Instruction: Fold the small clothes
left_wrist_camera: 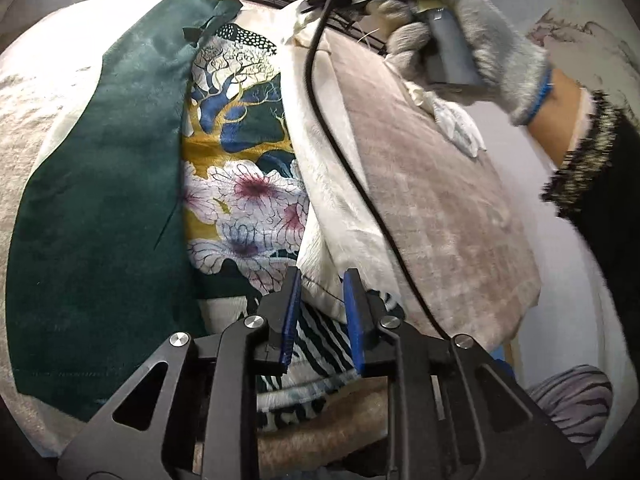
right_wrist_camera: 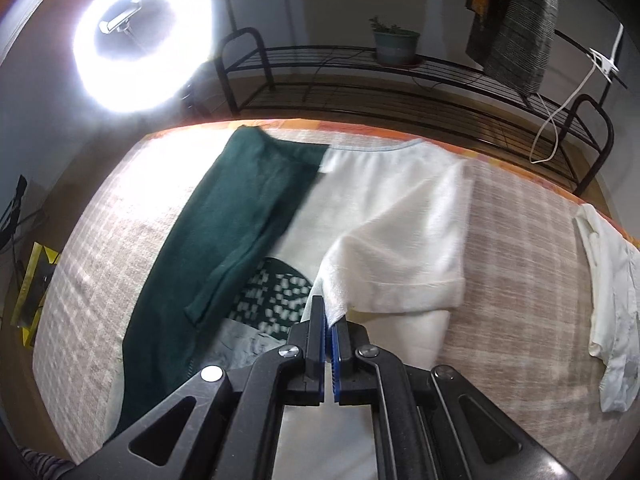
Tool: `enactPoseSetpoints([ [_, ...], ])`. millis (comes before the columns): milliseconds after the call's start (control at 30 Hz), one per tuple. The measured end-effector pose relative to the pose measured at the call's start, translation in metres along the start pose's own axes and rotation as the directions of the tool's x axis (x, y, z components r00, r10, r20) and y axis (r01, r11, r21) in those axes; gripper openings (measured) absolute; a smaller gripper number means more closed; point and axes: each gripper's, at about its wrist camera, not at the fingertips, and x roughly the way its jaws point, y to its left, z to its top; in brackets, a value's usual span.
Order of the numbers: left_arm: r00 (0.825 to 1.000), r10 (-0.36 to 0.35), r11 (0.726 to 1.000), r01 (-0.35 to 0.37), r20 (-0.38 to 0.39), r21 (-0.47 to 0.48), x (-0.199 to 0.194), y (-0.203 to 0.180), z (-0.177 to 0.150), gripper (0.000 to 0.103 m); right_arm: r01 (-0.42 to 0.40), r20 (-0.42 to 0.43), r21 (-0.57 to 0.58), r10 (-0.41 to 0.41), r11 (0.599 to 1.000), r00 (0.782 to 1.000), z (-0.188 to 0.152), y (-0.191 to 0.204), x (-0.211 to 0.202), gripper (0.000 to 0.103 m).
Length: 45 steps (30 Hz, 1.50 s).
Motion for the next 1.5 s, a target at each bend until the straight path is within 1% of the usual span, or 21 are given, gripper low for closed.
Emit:
enactPoseSetpoints([
  [33, 1.000, 0.005, 1.000, -0.005, 0.005, 0.010, 0.002, -0.001, 0.000, 0.020, -0.004, 0.003, 0.007, 0.004, 1.000, 1.000, -0.001, -0.005, -0.002, 0.000],
  [67, 1.000, 0.003, 1.000, -0.003, 0.012, 0.014, 0.003, -0.001, 0.000, 0.016, -0.009, 0.005, 0.014, 0.009, 1.000, 1.000, -0.002, -0.009, -0.004, 0.000],
  [100, 1.000, -0.007, 1.000, 0.007, 0.015, 0.015, 0.004, -0.001, 0.001, 0.000, -0.014, 0.009, 0.019, 0.014, 1.000, 1.000, -0.003, -0.012, -0.006, 0.000],
  [133, 1.000, -0.026, 1.000, 0.026, 0.013, 0.011, 0.004, -0.001, 0.001, 0.000, -0.019, 0.013, 0.025, 0.019, 1.000, 1.000, -0.004, -0.016, -0.008, 0.000],
  [267, 0.998, -0.044, 0.999, 0.043, 0.037, 0.011, -0.007, -0.005, -0.002, 0.000, -0.026, 0.018, 0.031, 0.025, 0.999, 1.000, -0.004, -0.020, -0.009, 0.000],
  [333, 0.998, -0.028, 0.999, 0.027, 0.060, 0.023, -0.020, -0.008, -0.007, 0.000, -0.028, 0.021, 0.029, 0.027, 0.999, 0.999, -0.004, -0.021, -0.010, 0.000],
  [433, 0.996, -0.021, 1.000, 0.021, 0.083, 0.004, -0.032, -0.006, -0.011, 0.000, -0.027, 0.031, 0.023, 0.027, 0.999, 0.999, -0.002, -0.020, -0.012, 0.000],
  [467, 0.996, -0.013, 1.000, 0.013, 0.093, 0.006, -0.035, -0.006, -0.011, 0.000, -0.027, 0.034, 0.024, 0.027, 0.999, 0.999, -0.002, -0.020, -0.013, 0.000],
  [533, 0.992, 0.038, 0.999, -0.042, 0.117, 0.029, -0.036, -0.007, -0.010, 0.000, -0.030, 0.038, 0.026, 0.029, 0.999, 0.999, 0.000, -0.019, -0.013, 0.000],
  [600, 0.994, 0.037, 0.999, -0.038, 0.107, 0.010, -0.032, -0.001, -0.005, 0.000, -0.024, 0.035, 0.016, 0.023, 1.000, 0.999, 0.000, -0.016, -0.013, 0.000],
  [633, 0.996, 0.021, 1.000, -0.021, 0.084, -0.007, -0.026, 0.003, -0.001, 0.003, -0.023, 0.035, 0.011, 0.022, 1.000, 0.999, 0.000, -0.015, -0.013, 0.000],
  [667, 0.997, 0.023, 1.000, -0.022, 0.069, -0.012, -0.020, 0.005, 0.001, 0.013, -0.025, 0.035, 0.007, 0.024, 1.000, 0.999, 0.000, -0.014, -0.013, 0.000],
  [700, 0.998, 0.029, 1.000, -0.028, 0.060, -0.013, -0.016, 0.006, 0.003, 0.025, -0.025, 0.035, 0.005, 0.025, 1.000, 0.999, -0.001, -0.013, -0.013, 0.000],
  [733, 0.998, 0.022, 1.000, -0.021, 0.051, -0.015, -0.011, 0.007, 0.006, 0.029, -0.022, 0.034, 0.002, 0.022, 1.000, 0.999, -0.001, -0.013, -0.014, 0.000],
  [867, 1.000, 0.003, 1.000, -0.003, 0.003, 0.018, 0.008, 0.001, 0.011, 0.029, -0.022, 0.037, 0.006, 0.022, 1.000, 0.999, -0.002, -0.018, -0.016, 0.000],
  [933, 1.000, -0.004, 0.999, 0.004, 0.001, 0.045, 0.011, -0.004, 0.010, 0.003, -0.021, 0.038, 0.009, 0.020, 1.000, 0.999, -0.002, -0.023, -0.017, 0.000],
  [967, 1.000, -0.008, 0.999, 0.008, -0.006, 0.047, 0.013, -0.005, 0.009, 0.000, -0.021, 0.039, 0.011, 0.020, 1.000, 0.999, -0.002, -0.025, -0.017, 0.000],
  [1033, 0.999, -0.046, 0.999, 0.046, 0.012, 0.021, 0.006, -0.002, 0.007, 0.000, -0.021, 0.042, 0.018, 0.020, 1.000, 0.999, -0.003, -0.030, -0.019, 0.000],
  [1133, 0.997, -0.054, 0.998, 0.053, 0.050, 0.018, -0.012, -0.004, 0.005, 0.000, -0.023, 0.043, 0.035, 0.022, 0.999, 0.999, -0.003, -0.038, -0.019, 0.000],
  [1333, 0.993, -0.016, 1.000, 0.014, 0.116, 0.014, -0.046, -0.004, -0.001, 0.000, -0.038, 0.055, 0.042, 0.036, 0.998, 0.998, -0.001, -0.037, -0.022, 0.000],
  [1500, 0.993, 0.019, 1.000, -0.017, 0.114, -0.014, -0.055, 0.010, -0.005, 0.000, -0.066, 0.056, -0.010, 0.067, 0.998, 0.996, 0.006, -0.006, -0.018, 0.000],
])
